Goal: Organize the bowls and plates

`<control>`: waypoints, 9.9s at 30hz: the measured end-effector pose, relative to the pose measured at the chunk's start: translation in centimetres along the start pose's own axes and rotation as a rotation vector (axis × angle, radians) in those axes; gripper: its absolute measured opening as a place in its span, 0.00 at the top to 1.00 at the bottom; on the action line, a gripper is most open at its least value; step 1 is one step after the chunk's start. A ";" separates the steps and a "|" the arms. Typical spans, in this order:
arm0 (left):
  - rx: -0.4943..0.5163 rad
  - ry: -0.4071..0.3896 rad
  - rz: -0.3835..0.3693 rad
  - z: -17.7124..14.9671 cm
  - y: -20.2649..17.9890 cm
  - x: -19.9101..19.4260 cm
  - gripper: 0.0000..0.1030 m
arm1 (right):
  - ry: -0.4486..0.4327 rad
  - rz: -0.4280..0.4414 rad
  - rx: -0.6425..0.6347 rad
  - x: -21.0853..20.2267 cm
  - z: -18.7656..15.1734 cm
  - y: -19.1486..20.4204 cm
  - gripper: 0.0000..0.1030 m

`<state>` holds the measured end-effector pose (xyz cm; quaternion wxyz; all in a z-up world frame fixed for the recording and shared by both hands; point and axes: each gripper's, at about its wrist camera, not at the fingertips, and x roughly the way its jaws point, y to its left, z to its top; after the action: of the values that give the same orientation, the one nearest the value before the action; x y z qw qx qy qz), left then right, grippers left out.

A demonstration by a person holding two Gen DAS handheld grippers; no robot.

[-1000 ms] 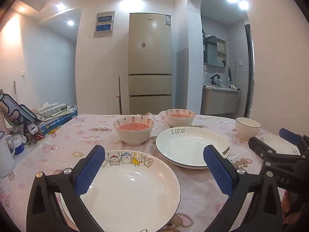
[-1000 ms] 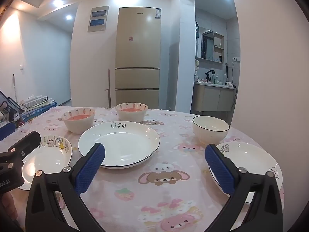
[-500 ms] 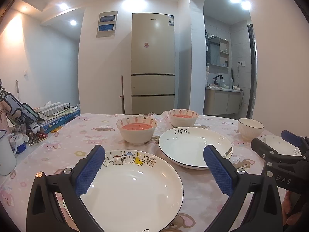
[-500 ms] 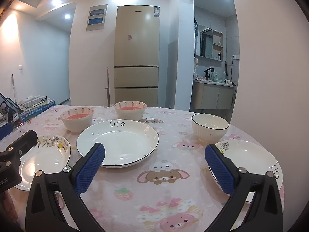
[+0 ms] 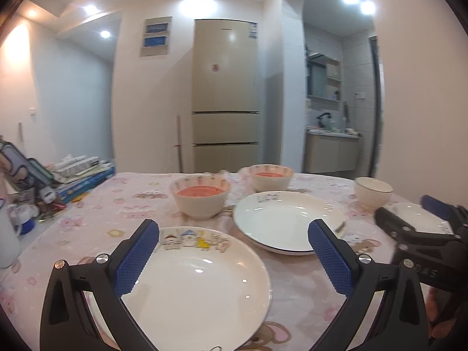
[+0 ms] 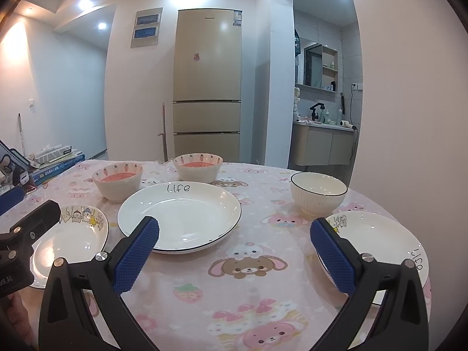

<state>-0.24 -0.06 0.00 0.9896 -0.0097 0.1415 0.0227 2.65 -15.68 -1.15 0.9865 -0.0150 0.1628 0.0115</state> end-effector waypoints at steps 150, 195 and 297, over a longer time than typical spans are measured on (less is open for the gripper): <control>-0.327 0.597 -0.123 -4.2 17.9 7.7 0.82 | 0.607 0.424 0.217 9.6 -3.1 12.3 0.82; -0.200 0.432 -0.184 7.7 4.9 5.6 0.81 | 0.334 0.359 0.183 4.8 6.7 1.3 0.82; -0.136 0.773 -0.218 2.5 0.2 19.0 0.55 | 0.566 0.176 0.141 16.6 2.9 -3.3 0.88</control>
<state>18.63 0.98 -2.90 0.8573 -0.0976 0.4994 -0.0784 19.39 -18.56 -3.65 0.8957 0.0652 0.4323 0.0808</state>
